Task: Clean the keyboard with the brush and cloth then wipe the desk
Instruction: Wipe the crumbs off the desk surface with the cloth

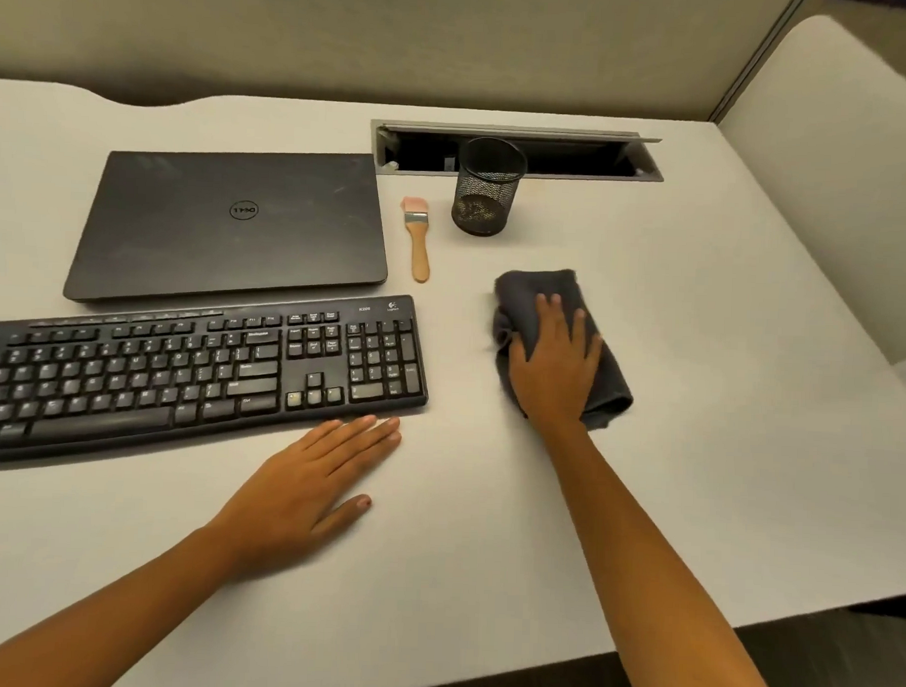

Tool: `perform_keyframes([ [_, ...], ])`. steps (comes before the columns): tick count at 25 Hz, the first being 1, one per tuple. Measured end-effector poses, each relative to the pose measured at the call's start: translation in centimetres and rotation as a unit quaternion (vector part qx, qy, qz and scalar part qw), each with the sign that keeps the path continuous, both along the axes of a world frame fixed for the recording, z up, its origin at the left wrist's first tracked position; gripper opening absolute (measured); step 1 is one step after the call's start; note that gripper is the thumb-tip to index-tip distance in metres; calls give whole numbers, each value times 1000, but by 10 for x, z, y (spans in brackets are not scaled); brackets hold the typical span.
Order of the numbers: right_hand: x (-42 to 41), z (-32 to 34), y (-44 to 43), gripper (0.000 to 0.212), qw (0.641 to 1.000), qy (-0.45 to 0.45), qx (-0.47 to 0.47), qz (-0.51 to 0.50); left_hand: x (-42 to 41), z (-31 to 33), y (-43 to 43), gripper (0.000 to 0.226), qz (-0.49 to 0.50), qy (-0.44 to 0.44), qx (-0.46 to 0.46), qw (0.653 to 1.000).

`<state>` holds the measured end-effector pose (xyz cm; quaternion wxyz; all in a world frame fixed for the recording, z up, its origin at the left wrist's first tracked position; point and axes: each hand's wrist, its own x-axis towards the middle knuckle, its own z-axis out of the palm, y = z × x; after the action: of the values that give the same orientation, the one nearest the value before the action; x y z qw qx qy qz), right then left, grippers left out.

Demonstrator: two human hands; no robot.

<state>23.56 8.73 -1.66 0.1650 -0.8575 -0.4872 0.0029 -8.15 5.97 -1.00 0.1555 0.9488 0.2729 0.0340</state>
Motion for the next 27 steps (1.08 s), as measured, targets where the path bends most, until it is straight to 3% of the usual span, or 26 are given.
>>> perform_keyframes([
  [2,2,-1,-2,60,993,-16,-21,112,1,0,0,60,2,1,2,1000],
  [3,20,2,1,59,994,-19,-24,107,1,0,0,60,3,2,4,1000],
  [6,90,7,-3,62,998,8,-36,-42,2,1,-1,60,1,5,10,1000],
  [9,137,13,-39,62,977,63,-20,-203,2,1,0,60,-1,5,11,1000],
  [13,101,14,-94,64,944,68,-25,-321,1,0,-1,60,0,4,11,1000],
  [15,39,10,-113,64,977,35,-6,-210,1,0,-1,60,0,5,13,1000],
  [17,-33,4,-135,64,1000,-2,-8,26,2,-1,-1,60,1,5,12,1000],
  [19,-65,4,-162,63,976,-9,-45,213,1,-2,-3,60,-1,7,18,1000],
  [20,-57,7,-170,63,970,2,-43,241,1,-2,-3,59,-1,7,21,1000],
  [21,-39,9,-178,62,976,8,-33,216,0,-3,-4,58,3,5,20,1000],
  [23,4,7,-195,60,999,5,-17,48,-5,-6,-8,55,22,-16,0,1000],
  [25,44,10,-208,57,989,24,-15,-148,-10,-10,-11,53,42,-55,-35,997],
  [27,46,11,-214,57,971,24,-20,-236,-21,-12,-17,54,59,-87,-55,993],
])
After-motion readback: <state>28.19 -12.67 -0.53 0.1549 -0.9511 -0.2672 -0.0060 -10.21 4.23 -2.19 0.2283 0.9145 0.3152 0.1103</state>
